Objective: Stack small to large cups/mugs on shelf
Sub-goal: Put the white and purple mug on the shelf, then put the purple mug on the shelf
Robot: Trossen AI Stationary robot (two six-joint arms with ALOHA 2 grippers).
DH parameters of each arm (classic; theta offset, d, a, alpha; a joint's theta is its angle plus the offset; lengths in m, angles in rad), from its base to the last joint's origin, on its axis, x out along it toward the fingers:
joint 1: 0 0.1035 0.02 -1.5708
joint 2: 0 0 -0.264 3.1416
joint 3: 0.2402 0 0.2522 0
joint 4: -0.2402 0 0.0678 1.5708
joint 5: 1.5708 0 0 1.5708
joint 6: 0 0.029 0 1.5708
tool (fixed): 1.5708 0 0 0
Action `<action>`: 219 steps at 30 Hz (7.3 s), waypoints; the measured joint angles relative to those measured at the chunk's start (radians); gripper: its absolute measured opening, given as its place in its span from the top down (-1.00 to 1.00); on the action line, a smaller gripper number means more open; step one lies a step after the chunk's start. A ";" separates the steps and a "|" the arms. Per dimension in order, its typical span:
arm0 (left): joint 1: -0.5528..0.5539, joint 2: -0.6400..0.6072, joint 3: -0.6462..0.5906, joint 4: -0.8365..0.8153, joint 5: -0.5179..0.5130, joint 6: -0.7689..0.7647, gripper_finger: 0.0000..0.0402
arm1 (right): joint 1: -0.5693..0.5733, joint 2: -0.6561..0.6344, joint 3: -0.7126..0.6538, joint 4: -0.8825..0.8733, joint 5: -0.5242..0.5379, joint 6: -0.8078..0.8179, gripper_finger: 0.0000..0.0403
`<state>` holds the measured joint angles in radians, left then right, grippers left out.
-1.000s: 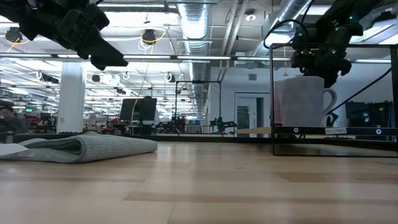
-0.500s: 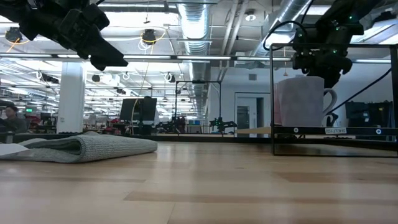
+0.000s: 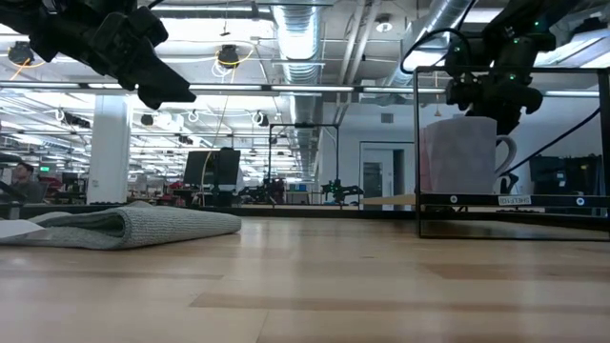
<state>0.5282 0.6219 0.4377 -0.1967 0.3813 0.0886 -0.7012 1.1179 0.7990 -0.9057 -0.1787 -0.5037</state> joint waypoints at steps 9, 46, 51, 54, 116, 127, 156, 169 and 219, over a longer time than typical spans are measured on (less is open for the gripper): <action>0.000 0.000 0.000 0.000 0.000 -0.003 0.02 | 0.008 0.000 0.000 0.011 0.000 0.010 0.60; 0.000 0.000 0.000 -0.001 0.001 -0.003 0.02 | 0.007 0.000 0.001 0.076 0.053 -0.019 0.60; 0.000 0.000 0.000 -0.003 0.001 -0.004 0.02 | 0.008 0.000 0.001 0.078 0.053 -0.019 0.60; 0.000 0.000 0.000 -0.015 0.001 -0.005 0.02 | 0.008 0.000 0.001 0.077 0.052 0.004 0.60; 0.000 0.000 0.000 -0.033 0.001 -0.007 0.02 | 0.008 0.000 0.000 0.069 0.080 -0.025 0.09; 0.000 0.000 0.000 -0.034 0.001 -0.007 0.02 | 0.008 0.000 0.000 0.062 0.221 -0.031 0.09; 0.000 0.000 0.000 -0.060 0.001 -0.007 0.02 | 0.066 0.000 0.000 0.137 0.204 -0.055 0.10; 0.000 0.000 0.000 -0.060 0.001 -0.023 0.02 | 0.098 0.000 0.000 0.129 0.240 -0.046 0.10; 0.000 0.000 0.000 -0.059 0.006 -0.038 0.02 | 0.085 -0.024 0.003 0.017 0.658 0.123 0.10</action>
<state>0.5278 0.6217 0.4377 -0.2556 0.3869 0.0511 -0.6166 1.0936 0.8016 -0.8883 0.4795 -0.3811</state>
